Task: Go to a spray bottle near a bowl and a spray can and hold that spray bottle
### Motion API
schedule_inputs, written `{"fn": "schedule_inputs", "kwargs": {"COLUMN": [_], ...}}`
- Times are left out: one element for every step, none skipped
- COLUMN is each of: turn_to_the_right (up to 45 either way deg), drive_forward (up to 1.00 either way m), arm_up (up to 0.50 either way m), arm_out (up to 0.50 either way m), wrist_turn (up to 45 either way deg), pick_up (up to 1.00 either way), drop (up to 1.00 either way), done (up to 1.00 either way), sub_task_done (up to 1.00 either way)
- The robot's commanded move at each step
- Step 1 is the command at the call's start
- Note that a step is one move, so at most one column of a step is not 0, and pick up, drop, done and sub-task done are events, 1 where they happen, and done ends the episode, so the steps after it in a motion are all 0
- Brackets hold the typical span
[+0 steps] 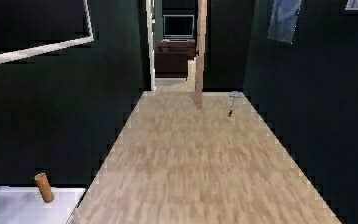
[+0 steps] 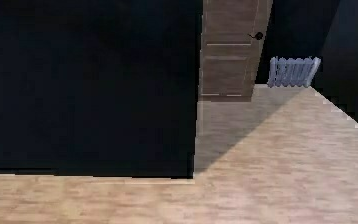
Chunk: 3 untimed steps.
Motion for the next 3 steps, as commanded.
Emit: {"fn": "schedule_inputs", "kwargs": {"turn_to_the_right": [45.0, 45.0, 0.0], "drive_forward": [0.0, 0.0, 0.1], "arm_up": [0.0, 0.0, 0.0], "arm_out": [0.0, 0.0, 0.0], "wrist_turn": [0.0, 0.0, 0.0], "pick_up": [0.0, 0.0, 0.0], "drop": [0.0, 0.0, 0.0], "done": [0.0, 0.0, 0.0], "sub_task_done": [0.0, 0.0, 0.0]}}
